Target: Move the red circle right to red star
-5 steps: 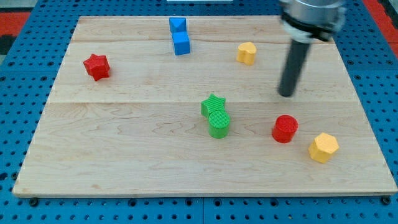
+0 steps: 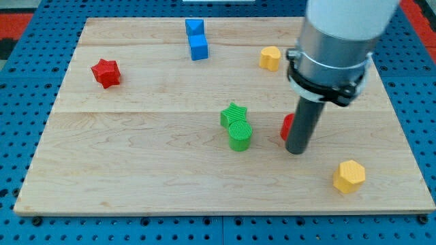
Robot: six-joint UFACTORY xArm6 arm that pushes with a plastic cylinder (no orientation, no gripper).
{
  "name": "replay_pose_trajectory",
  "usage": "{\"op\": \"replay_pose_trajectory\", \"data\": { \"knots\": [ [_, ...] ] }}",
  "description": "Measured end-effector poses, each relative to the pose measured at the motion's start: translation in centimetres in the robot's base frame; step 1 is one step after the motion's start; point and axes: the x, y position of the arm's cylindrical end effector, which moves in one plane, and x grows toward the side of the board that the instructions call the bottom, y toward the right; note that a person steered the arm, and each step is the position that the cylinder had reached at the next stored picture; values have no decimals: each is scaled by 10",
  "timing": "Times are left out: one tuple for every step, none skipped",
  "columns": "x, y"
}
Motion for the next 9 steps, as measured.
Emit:
{"op": "replay_pose_trajectory", "data": {
  "knots": [
    [-30, 2],
    [-45, 28],
    [-50, 68],
    [-61, 13],
    [-71, -20],
    [-73, 38],
    [-91, 27],
    [-95, -41],
    [-104, -56]
  ]
}}
